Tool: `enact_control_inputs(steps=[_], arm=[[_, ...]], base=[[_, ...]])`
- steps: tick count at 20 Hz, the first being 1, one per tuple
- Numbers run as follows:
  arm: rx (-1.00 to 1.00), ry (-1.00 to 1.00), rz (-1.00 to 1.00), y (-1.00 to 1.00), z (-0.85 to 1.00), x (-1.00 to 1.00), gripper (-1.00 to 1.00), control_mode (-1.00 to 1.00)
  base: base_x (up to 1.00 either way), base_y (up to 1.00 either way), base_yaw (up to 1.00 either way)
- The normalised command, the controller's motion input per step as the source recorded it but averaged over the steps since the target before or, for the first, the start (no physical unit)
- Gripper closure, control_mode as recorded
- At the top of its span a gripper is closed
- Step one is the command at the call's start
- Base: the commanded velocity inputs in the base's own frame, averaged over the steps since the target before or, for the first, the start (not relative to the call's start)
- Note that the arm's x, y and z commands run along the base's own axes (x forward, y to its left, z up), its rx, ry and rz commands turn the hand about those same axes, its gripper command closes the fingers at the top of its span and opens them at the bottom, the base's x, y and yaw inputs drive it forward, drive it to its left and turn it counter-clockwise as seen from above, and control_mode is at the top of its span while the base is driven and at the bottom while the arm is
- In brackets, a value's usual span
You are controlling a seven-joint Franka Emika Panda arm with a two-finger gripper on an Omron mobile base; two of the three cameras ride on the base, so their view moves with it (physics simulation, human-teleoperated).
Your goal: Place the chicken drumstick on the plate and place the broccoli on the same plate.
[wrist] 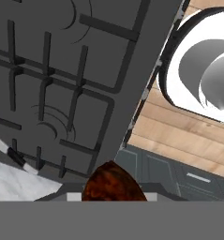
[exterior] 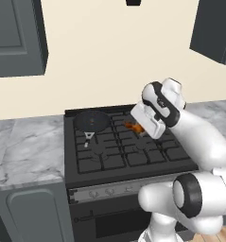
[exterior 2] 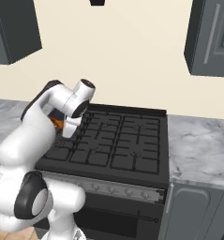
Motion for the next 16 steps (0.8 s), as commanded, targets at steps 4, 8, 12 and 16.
enact_control_inputs(steps=[4, 8, 12, 16], arm=[[0.00, 0.00, 0.00, -0.17, 0.21, -0.21, 1.00, -1.00], [0.00, 0.00, 0.00, -0.06, 0.04, -0.03, 1.00, -1.00], [0.00, 0.00, 0.00, -0.09, 0.00, 0.00, 1.00, -1.00], [0.04, 0.00, 0.00, -0.19, 0.00, 0.00, 1.00, -1.00]], base=[[0.00, 0.00, 0.00], [0.00, 0.00, 0.00], [0.00, 0.00, 0.00], [0.00, 0.00, 0.00]])
